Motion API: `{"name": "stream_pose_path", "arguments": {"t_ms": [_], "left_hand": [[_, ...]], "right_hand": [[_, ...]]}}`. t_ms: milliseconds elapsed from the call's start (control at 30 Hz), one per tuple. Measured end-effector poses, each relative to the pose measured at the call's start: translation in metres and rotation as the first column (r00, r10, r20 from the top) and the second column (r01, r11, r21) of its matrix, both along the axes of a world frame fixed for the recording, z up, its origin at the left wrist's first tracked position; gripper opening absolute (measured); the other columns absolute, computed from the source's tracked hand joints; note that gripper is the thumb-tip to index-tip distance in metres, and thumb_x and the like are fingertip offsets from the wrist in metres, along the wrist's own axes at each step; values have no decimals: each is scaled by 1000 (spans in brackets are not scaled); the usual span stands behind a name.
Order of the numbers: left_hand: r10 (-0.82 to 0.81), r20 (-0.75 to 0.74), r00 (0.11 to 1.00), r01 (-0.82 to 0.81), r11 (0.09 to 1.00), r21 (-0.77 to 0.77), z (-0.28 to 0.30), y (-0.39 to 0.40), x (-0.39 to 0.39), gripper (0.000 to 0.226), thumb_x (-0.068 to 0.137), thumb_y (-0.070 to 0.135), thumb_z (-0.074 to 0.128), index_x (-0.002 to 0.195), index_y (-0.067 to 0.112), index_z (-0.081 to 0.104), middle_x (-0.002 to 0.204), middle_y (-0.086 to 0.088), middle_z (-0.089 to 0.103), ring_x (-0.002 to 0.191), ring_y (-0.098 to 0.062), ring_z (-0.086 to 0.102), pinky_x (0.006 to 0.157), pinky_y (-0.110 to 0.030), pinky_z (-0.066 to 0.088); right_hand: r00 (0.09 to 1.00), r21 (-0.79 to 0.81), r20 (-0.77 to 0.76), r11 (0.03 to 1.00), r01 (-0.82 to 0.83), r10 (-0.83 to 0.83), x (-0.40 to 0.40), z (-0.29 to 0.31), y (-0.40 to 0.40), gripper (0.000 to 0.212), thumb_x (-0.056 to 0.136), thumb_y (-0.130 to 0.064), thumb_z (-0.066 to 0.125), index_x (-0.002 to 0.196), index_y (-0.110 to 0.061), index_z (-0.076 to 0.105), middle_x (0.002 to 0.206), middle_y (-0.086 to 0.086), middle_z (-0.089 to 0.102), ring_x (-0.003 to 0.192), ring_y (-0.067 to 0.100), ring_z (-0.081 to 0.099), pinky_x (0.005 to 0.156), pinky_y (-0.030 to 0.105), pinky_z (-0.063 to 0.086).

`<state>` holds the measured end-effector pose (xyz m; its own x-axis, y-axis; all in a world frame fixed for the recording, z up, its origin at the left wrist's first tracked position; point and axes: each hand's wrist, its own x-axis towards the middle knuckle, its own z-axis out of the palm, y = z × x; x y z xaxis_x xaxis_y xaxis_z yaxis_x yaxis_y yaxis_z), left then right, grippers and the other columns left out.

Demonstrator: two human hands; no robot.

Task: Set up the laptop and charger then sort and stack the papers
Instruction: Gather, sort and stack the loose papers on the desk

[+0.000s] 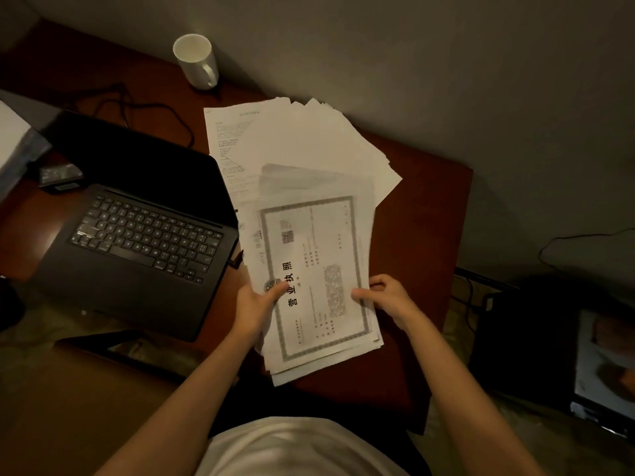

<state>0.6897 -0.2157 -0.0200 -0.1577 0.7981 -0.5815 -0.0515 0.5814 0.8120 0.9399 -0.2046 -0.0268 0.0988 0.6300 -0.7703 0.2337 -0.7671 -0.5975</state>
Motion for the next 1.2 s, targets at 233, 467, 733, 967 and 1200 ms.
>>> {"name": "stream_pose_path", "arguments": {"t_ms": [233,467,733,967,1200], "left_hand": [[-167,-34,985,170,956,239,50,30,21,23,76,3,73,88,21,64,85,11,69,82,-5,66,69,-18,55],[-74,-5,997,68,891,449,84,54,53,37,77,-6,70,108,12,60,99,1,64,86,-9,60,64,-8,51],[-126,-101,987,160,848,505,82,52,61,39,70,-14,73,99,9,60,89,8,62,79,4,61,62,-7,49],[-155,-123,980,196,838,510,79,55,62,37,70,-13,73,94,12,59,92,2,63,79,3,64,63,-9,51],[-265,-104,959,282,833,475,85,61,54,49,49,38,80,91,23,59,91,2,64,85,-11,64,61,-19,56]], "right_hand": [[952,315,-222,909,273,-209,15,56,8,46,70,7,75,106,-16,60,105,0,67,95,13,65,78,26,54],[890,557,-258,695,455,-376,12,99,4,32,76,3,73,96,-21,67,98,-9,68,90,4,66,78,21,53],[803,589,-324,558,585,-500,3,97,-20,33,76,15,66,99,-7,63,91,-1,66,71,-1,67,60,15,53],[804,599,-302,554,578,-512,2,92,-29,35,74,14,68,87,-18,64,83,-10,67,71,-6,66,60,12,52],[829,542,-213,644,540,-516,9,83,-28,34,67,8,78,93,-10,66,87,-9,66,74,-6,63,60,11,51]]}}
